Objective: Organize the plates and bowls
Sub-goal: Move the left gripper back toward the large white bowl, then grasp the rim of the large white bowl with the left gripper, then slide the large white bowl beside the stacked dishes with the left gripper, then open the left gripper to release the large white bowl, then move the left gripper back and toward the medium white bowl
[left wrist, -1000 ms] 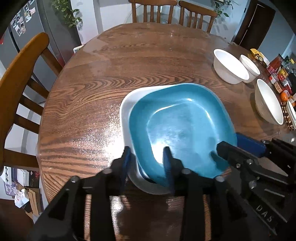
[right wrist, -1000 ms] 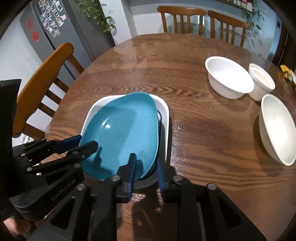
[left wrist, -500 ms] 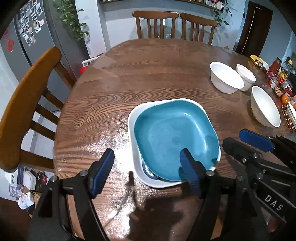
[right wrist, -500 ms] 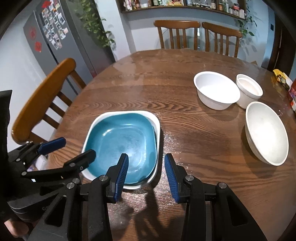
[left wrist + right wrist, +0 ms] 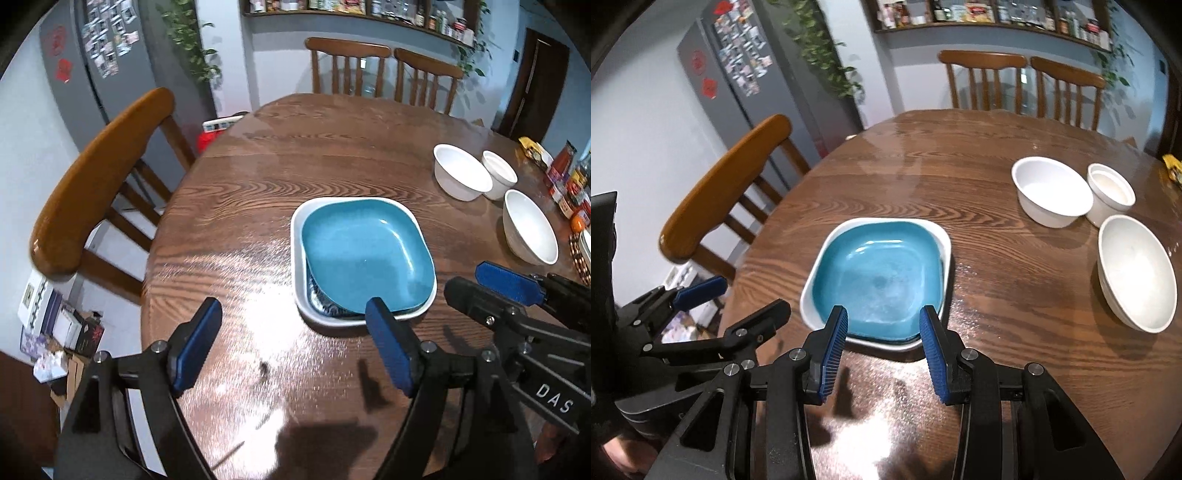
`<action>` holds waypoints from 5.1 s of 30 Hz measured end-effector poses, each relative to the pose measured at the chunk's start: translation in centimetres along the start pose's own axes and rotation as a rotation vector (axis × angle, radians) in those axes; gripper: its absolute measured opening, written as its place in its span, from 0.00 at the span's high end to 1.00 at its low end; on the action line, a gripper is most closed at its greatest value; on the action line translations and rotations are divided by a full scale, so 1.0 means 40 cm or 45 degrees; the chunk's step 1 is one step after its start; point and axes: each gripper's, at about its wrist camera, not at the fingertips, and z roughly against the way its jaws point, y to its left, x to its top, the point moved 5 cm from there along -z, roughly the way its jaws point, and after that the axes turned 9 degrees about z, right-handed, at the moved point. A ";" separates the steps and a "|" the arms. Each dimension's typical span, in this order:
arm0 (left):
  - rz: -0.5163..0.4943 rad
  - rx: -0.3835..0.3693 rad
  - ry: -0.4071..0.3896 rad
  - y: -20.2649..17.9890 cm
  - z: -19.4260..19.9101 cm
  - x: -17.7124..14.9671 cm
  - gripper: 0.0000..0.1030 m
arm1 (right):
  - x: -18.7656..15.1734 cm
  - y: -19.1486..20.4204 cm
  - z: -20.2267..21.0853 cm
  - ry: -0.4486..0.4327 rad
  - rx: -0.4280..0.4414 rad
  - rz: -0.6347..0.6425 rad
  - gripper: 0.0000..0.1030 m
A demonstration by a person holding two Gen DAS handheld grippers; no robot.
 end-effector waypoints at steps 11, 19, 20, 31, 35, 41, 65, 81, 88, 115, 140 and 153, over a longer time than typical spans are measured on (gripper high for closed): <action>0.108 0.083 -0.078 -0.013 0.112 -0.037 0.23 | 0.000 0.020 0.061 -0.060 0.125 0.095 0.60; 0.035 0.049 -0.116 -0.132 0.132 -0.033 0.23 | -0.026 -0.070 0.140 -0.133 0.100 0.055 0.60; 0.011 0.038 -0.115 -0.158 0.130 -0.032 0.23 | -0.031 -0.088 0.150 -0.139 0.090 0.041 0.60; -0.191 -0.084 -0.110 -0.388 0.109 -0.030 0.23 | -0.113 -0.342 0.240 -0.167 -0.099 -0.204 0.60; -0.231 -0.117 -0.097 -0.453 0.088 -0.026 0.23 | -0.136 -0.430 0.262 -0.166 -0.167 -0.288 0.60; -0.248 -0.144 -0.092 -0.513 0.060 -0.008 0.23 | -0.155 -0.511 0.272 -0.163 -0.222 -0.353 0.60; -0.198 -0.173 0.139 -0.672 -0.185 0.026 0.24 | -0.176 -0.723 0.132 -0.009 -0.247 -0.460 0.60; -0.164 -0.284 0.249 -0.680 -0.205 0.008 0.89 | -0.176 -0.696 0.075 0.057 -0.125 -0.435 0.83; -0.112 -0.227 0.200 -0.569 -0.133 0.010 0.89 | -0.144 -0.594 0.091 0.042 -0.044 -0.333 0.83; -0.031 -0.073 0.177 -0.421 -0.150 0.018 0.57 | -0.137 -0.503 0.047 0.125 -0.082 -0.255 0.78; -0.033 0.000 -0.010 -0.407 0.007 0.032 0.17 | -0.112 -0.514 0.180 -0.023 -0.074 -0.277 0.45; -0.106 0.005 -0.082 -0.448 0.051 0.038 0.17 | -0.121 -0.550 0.262 -0.112 -0.128 -0.313 0.44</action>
